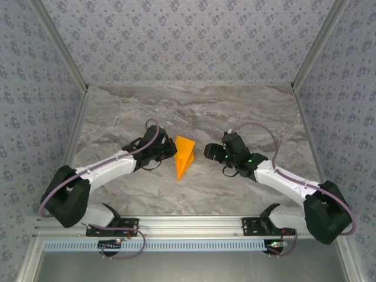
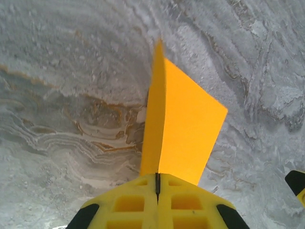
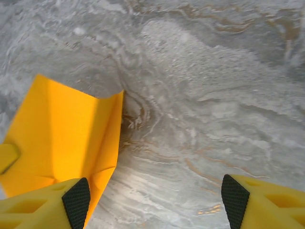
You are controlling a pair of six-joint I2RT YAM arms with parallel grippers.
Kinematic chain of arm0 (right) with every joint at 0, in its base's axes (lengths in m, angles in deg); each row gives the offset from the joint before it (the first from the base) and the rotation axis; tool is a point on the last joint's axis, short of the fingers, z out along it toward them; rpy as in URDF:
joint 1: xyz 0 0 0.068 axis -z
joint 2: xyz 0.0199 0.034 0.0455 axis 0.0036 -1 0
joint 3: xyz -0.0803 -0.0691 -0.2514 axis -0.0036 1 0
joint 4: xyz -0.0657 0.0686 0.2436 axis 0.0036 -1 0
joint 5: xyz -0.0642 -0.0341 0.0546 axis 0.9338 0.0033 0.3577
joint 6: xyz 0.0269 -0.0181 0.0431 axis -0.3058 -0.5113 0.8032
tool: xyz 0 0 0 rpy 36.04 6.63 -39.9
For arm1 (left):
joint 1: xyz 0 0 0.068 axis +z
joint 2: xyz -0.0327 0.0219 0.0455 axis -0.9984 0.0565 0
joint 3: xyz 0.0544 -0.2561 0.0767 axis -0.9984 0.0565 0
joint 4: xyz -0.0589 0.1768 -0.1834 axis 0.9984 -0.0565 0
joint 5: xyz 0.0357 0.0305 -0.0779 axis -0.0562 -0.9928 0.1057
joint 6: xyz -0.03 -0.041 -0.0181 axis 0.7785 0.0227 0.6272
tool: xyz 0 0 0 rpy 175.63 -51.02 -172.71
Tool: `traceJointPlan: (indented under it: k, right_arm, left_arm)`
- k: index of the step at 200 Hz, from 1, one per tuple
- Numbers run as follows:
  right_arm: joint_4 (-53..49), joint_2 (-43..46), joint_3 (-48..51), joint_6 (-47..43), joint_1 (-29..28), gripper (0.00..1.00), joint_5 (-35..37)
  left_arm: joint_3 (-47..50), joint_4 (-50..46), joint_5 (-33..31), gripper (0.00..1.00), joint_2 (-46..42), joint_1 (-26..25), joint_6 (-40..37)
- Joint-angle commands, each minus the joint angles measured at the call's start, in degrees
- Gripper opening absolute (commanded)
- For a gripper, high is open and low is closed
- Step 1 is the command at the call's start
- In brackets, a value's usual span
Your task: Fold a paper plane with a square sheet of paper (pick it up from the middle)
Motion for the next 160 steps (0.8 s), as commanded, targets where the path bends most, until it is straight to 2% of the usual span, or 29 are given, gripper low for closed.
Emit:
traceJointPlan:
  k: [1,54,112,160]
  right_arm:
    - [3.24,-2.81,-2.26,-1.47,-2.13,0.75,-3.85]
    - [5.39,-14.36,-10.18,0.01,-10.5,0.66,-3.04]
    - [3.82,-23.99,-19.07,1.52,-16.57,0.55,-2.16]
    - [1.62,-30.02,-21.21,6.43,-16.67,0.51,-1.83]
  left_arm:
    - [3.24,7.96,0.49,0.0,0.7,0.33,4.93]
    - [10.93,5.42,-8.87,0.0,-3.86,0.43,9.67]
    - [12.81,6.23,-7.88,0.0,-4.3,0.43,8.98]
    - [13.76,5.92,-8.71,0.0,-4.74,0.45,9.32]
